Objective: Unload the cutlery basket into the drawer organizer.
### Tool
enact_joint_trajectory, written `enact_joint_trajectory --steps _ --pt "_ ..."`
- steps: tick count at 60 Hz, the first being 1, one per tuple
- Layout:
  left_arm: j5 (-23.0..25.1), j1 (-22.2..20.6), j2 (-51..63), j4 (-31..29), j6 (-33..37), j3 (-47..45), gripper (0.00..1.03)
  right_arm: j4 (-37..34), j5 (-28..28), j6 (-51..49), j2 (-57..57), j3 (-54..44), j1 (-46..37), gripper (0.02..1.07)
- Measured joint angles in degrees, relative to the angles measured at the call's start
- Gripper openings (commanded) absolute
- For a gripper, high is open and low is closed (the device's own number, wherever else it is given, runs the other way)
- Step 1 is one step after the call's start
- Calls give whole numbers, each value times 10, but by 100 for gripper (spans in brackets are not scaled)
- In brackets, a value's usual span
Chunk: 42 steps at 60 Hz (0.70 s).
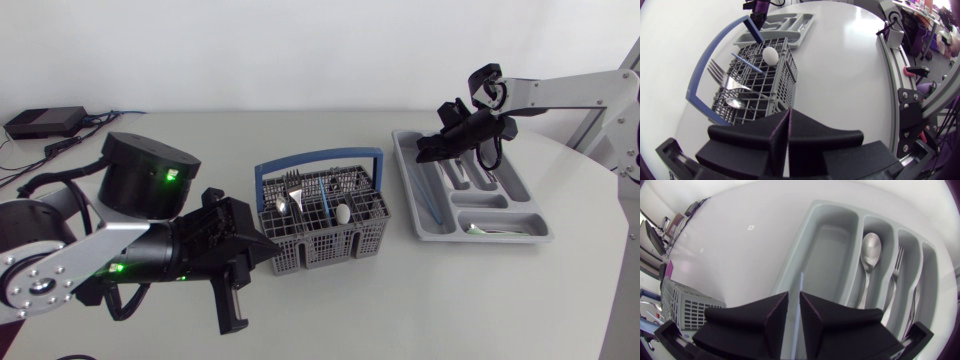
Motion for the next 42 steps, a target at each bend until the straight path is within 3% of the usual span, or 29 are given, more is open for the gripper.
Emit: enact_joint_trajectory --steps 2,5,24,42 --pt "0 0 0 0 0 0 15 4 0 0 -6 -7 0 68" --pt "0 0 0 0 0 0 15 20 -3 -2 -28 -32 0 75" --pt "0 0 0 0 0 0 15 80 -98 -58 -324 -271 30 74" --pt "0 -1 -1 0 0 0 15 72 -114 -70 -449 -389 149 70"
